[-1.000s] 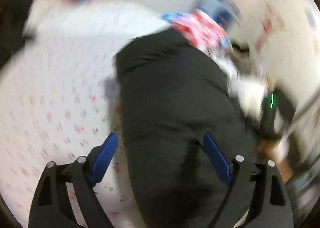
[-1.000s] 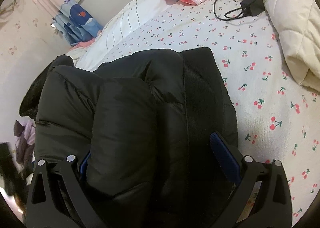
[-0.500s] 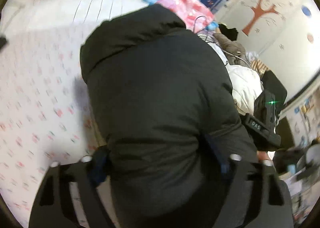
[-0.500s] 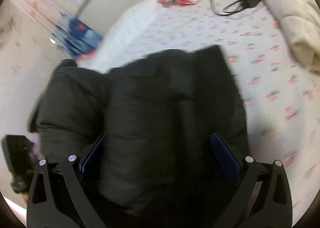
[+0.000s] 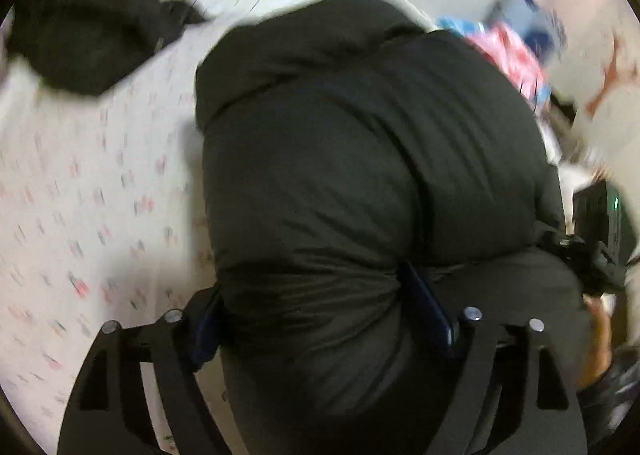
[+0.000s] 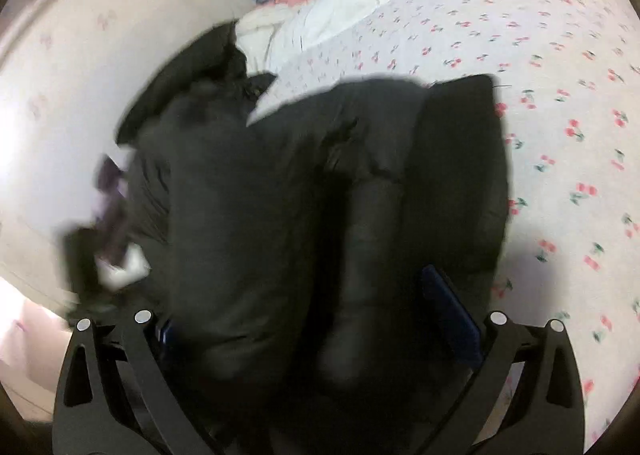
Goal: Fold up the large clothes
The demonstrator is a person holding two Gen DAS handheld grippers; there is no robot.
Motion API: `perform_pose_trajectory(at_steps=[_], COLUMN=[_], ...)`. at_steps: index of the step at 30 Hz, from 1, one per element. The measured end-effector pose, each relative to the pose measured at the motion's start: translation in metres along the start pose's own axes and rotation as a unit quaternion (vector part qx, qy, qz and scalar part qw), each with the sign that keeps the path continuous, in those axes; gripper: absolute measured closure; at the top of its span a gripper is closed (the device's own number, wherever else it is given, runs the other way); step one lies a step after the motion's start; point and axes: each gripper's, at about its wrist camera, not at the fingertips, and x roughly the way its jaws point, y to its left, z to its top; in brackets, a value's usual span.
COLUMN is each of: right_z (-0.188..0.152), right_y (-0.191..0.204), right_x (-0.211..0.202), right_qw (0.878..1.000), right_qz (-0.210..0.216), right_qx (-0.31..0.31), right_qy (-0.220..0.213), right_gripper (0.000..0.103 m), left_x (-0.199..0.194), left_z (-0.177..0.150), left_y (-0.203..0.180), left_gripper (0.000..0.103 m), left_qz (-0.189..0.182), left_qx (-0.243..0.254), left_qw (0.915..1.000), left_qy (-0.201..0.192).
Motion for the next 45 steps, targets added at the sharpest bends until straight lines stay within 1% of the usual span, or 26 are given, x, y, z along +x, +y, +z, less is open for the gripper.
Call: perform_pose_trajectory(at_steps=[4,7,8,11,14,16,17,19,21,23,25,27,28,29,30,32,34,35,36,38,40,41,42,43,44,45], right_z=[0.0,-0.009,-0.01,-0.021,-0.029,-0.031,-0.032,-0.032,-0.03,-0.027,-0.03,-0.041,-0.048,-0.054,-0.055,-0.049,-0.036,-0.024,-0.012,0.012,0.038,0.051,0.057,0.057,0.057,0.055], right_y=[-0.016,-0.03,-0.035,-0.039,-0.037,-0.03,-0.029,-0.024,-0.009,0.017,0.039,0.05,0.049,0.043,0.036,0.024,0.017,0.017,0.023,0.046,0.083,0.097,0.096,0.09,0.064,0.037], right_x=[-0.037,-0.046,-0.044,-0.032,-0.016,-0.007,-0.003,0.009,0.021,0.026,0.04,0.063,0.074,0.078,0.071,0.042,0.003,-0.021,-0.037,-0.048,-0.029,-0.004,0.021,0.044,0.073,0.088], right_qw=[0.998,0.995,0.994,0.993,0.984,0.979,0.978,0.975,0.968,0.961,0.955,0.957,0.959,0.961,0.961,0.97,0.984,0.991,0.994,0.994,0.991,0.991,0.988,0.985,0.985,0.989], right_qz=[0.048,0.077,0.084,0.063,0.126,0.151,0.152,0.163,0.207,0.244,0.266,0.23,0.201,0.178,0.182,0.176,0.144,0.113,0.101,0.1,0.067,0.031,-0.034,-0.081,-0.092,-0.073], right_qx=[0.027,0.052,0.058,0.054,0.067,0.067,0.067,0.076,0.084,0.069,0.046,0.018,0.009,0.007,0.013,0.019,0.006,-0.005,-0.02,-0.053,-0.111,-0.131,-0.144,-0.146,-0.121,-0.073], right_qy=[0.011,0.026,0.041,0.079,0.111,0.121,0.124,0.128,0.114,0.106,0.127,0.174,0.199,0.211,0.206,0.169,0.109,0.066,0.033,0.004,0.004,0.018,0.037,0.052,0.086,0.108], right_gripper=[0.006,0.006,0.006,0.006,0.006,0.006,0.006,0.006,0.006,0.006,0.006,0.006,0.006,0.006,0.006,0.006,0.006,0.006,0.006,0.006,0.006,0.006,0.006,0.006,0.006,0.006], left_x=[-0.002,-0.004,-0.004,-0.01,-0.01,-0.008,-0.01,-0.016,-0.027,-0.052,-0.075,-0.088,-0.085,-0.079,-0.074,-0.072,-0.072,-0.071,-0.069,-0.068,-0.069,-0.071,-0.071,-0.071,-0.07,-0.069], left_z=[0.001,0.004,0.004,0.005,0.0,0.0,0.001,0.004,0.007,0.011,0.012,0.008,0.003,-0.003,-0.008,-0.014,-0.015,-0.014,-0.014,-0.012,-0.014,-0.013,-0.011,-0.009,-0.006,-0.003], left_y=[-0.005,-0.003,-0.002,0.021,0.029,0.025,0.018,0.007,-0.001,-0.004,0.006,0.028,0.043,0.057,0.068,0.076,0.075,0.073,0.071,0.064,0.06,0.058,0.057,0.062,0.068,0.072], left_gripper=[0.02,0.02,0.018,0.015,0.014,0.016,0.02,0.026,0.033,0.035,0.035,0.035,0.032,0.03,0.029,0.025,0.024,0.023,0.022,0.022,0.022,0.022,0.022,0.02,0.016,0.015], left_qz=[-0.003,-0.01,-0.013,-0.019,-0.043,-0.05,-0.05,-0.041,-0.03,0.001,0.032,0.058,0.071,0.074,0.07,0.065,0.064,0.065,0.066,0.072,0.077,0.076,0.075,0.072,0.066,0.05], left_qx=[0.008,0.006,0.003,-0.011,-0.041,-0.042,-0.032,-0.01,0.012,0.033,0.04,0.027,0.017,0.006,-0.008,-0.02,-0.015,-0.012,-0.01,-0.004,0.001,0.004,0.007,0.007,0.006,0.0], left_qw=[0.9999,0.9999,0.9999,0.9997,0.9982,0.9979,0.9983,0.9991,0.9995,0.9992,0.9979,0.997,0.9969,0.9971,0.9975,0.9975,0.9976,0.9975,0.9974,0.9969,0.9965,0.9965,0.9967,0.9969,0.9973,0.9983], left_qy=[-0.012,-0.01,-0.01,-0.01,-0.002,0.002,0.001,-0.001,-0.003,-0.02,-0.039,-0.043,-0.029,-0.016,-0.012,-0.015,-0.025,-0.027,-0.028,-0.031,-0.033,-0.033,-0.031,-0.031,-0.033,-0.029])
